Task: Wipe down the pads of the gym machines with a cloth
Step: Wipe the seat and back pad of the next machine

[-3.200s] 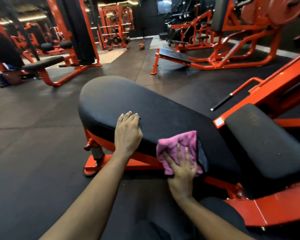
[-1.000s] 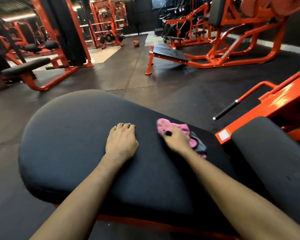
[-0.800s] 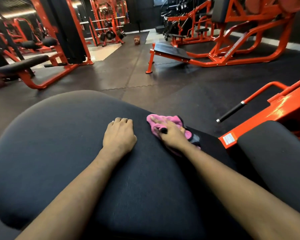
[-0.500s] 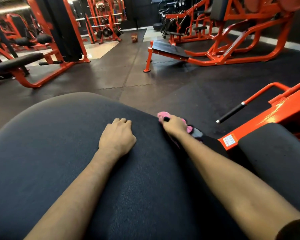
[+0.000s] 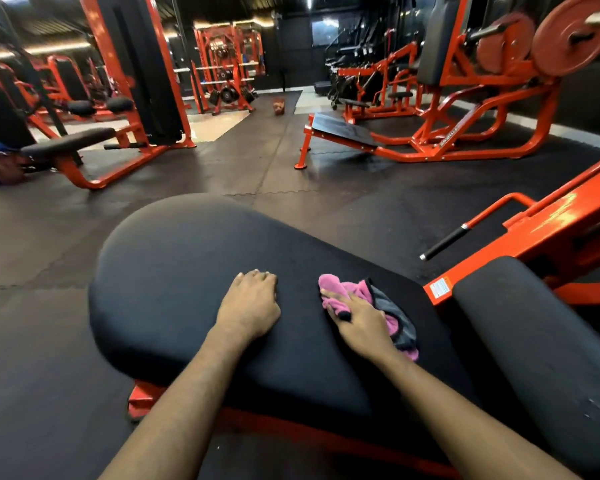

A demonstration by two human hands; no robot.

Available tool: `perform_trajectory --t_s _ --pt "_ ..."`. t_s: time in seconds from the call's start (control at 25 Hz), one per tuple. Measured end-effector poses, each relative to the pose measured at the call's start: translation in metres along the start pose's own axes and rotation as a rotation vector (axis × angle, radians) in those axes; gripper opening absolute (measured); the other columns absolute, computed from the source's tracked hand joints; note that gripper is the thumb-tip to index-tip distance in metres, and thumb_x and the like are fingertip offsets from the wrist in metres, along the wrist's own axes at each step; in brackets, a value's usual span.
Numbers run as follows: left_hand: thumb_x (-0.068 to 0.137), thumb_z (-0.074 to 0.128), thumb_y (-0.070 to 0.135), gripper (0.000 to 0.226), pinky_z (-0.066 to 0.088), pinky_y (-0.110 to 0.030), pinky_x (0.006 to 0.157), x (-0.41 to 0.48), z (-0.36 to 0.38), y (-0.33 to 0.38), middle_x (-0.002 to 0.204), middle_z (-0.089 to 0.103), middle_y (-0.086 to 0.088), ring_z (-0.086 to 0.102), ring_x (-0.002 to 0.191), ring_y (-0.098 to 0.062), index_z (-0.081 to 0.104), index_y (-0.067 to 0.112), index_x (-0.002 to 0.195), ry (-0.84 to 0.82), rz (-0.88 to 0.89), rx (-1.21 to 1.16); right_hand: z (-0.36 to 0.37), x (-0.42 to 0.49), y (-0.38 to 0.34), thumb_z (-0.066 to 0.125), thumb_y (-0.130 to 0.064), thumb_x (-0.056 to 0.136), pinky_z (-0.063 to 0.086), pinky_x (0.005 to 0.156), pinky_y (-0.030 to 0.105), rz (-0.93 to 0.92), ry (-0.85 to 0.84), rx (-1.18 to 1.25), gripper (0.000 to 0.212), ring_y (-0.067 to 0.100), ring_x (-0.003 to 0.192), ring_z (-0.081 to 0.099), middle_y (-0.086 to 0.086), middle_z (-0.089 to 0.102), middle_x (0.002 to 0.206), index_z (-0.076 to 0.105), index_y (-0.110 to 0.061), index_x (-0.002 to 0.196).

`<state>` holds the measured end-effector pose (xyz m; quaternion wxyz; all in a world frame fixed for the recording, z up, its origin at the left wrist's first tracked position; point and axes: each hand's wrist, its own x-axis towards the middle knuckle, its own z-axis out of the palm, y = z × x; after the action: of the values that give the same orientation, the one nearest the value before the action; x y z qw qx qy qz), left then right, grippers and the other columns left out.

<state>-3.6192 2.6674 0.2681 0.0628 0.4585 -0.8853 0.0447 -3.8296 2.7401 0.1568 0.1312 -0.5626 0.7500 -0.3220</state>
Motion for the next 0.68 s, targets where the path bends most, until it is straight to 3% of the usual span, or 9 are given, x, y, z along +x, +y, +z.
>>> perform_trajectory --t_s 0.12,0.2,0.28,0.36,0.4,0.52,0.56,0.64,0.68 --pt "0.095 0.042 0.016 0.034 0.024 -0.038 0.116 -0.044 0.004 0.012 0.134 0.059 -0.006 0.046 0.131 -0.023 0.055 0.014 0.127 0.005 -0.003 -0.012 -0.004 -0.069 -0.017 0.044 -0.066 0.098 0.032 0.115 0.058 0.064 0.012 -0.021 0.045 0.019 0.147 0.036 -0.014 0.046 0.154 0.046 -0.057 0.141" --pt "0.089 0.046 0.008 0.052 0.023 -0.036 0.118 -0.076 0.001 0.025 0.143 0.054 -0.007 0.043 0.136 -0.025 0.047 0.015 0.14 -0.005 0.036 -0.127 -0.015 -0.113 -0.032 0.049 -0.065 0.096 0.034 0.117 0.041 0.06 0.015 0.158 0.045 0.013 0.141 0.043 -0.018 0.053 0.147 0.055 -0.049 0.138" --pt "0.081 0.047 -0.001 0.075 0.02 -0.033 0.12 -0.102 -0.006 0.041 0.154 0.041 -0.01 0.032 0.143 -0.027 0.035 0.017 0.152 -0.03 0.121 -0.306 -0.034 -0.149 -0.041 0.055 -0.055 0.099 0.027 0.119 0.023 0.023 -0.061 0.451 0.036 0.001 0.136 0.043 -0.022 0.054 0.14 0.063 -0.043 0.132" --pt "0.078 0.053 0.002 0.084 0.015 -0.033 0.122 -0.119 -0.019 0.059 0.16 0.029 -0.009 0.022 0.148 -0.028 0.028 0.023 0.156 -0.065 0.219 -0.423 -0.061 -0.168 -0.046 0.057 -0.058 0.095 0.016 0.122 0.032 0.008 -0.074 0.492 0.036 0.006 0.139 0.036 -0.016 0.046 0.145 0.059 -0.047 0.13" --pt "0.077 0.057 0.009 0.084 0.015 -0.033 0.122 -0.123 -0.023 0.067 0.158 0.031 -0.007 0.024 0.146 -0.026 0.03 0.024 0.155 -0.097 0.271 -0.454 -0.078 -0.176 -0.053 0.06 -0.062 0.091 0.018 0.119 0.035 0.036 -0.046 0.484 0.04 0.013 0.135 0.039 -0.012 0.046 0.142 0.056 -0.044 0.126" --pt "0.076 0.062 0.014 0.054 0.038 -0.035 0.108 -0.133 -0.028 0.094 0.127 0.06 0.002 0.052 0.122 -0.022 0.054 0.017 0.13 -0.216 0.354 -0.518 -0.122 -0.197 -0.059 0.066 -0.052 0.09 0.041 0.113 0.043 -0.017 0.016 0.72 0.051 0.024 0.119 0.059 0.009 0.064 0.127 0.06 -0.01 0.119" --pt "0.079 0.064 0.013 0.038 0.045 -0.035 0.098 -0.134 -0.029 0.102 0.113 0.066 0.001 0.06 0.109 -0.022 0.057 0.017 0.116 -0.224 0.358 -0.523 -0.136 -0.205 -0.058 0.064 -0.039 0.097 0.047 0.109 0.039 -0.027 0.029 0.756 0.041 0.02 0.11 0.063 0.013 0.069 0.12 0.063 -0.002 0.114" --pt "0.083 0.072 0.017 0.02 0.046 -0.03 0.079 -0.139 -0.033 0.116 0.091 0.066 0.001 0.06 0.088 -0.019 0.055 0.02 0.094 -0.251 0.395 -0.507 -0.16 -0.221 -0.041 0.063 -0.022 0.1 0.05 0.092 0.032 -0.067 0.045 0.714 0.02 0.013 0.093 0.061 0.008 0.069 0.099 0.067 -0.003 0.104" --pt "0.084 0.076 0.022 0.023 0.044 -0.03 0.074 -0.14 -0.035 0.12 0.084 0.062 0.002 0.056 0.08 -0.016 0.053 0.021 0.087 -0.267 0.411 -0.498 -0.167 -0.229 -0.027 0.068 -0.025 0.096 0.048 0.086 0.034 -0.071 0.077 0.667 0.022 0.013 0.088 0.059 0.006 0.066 0.093 0.068 -0.002 0.099"
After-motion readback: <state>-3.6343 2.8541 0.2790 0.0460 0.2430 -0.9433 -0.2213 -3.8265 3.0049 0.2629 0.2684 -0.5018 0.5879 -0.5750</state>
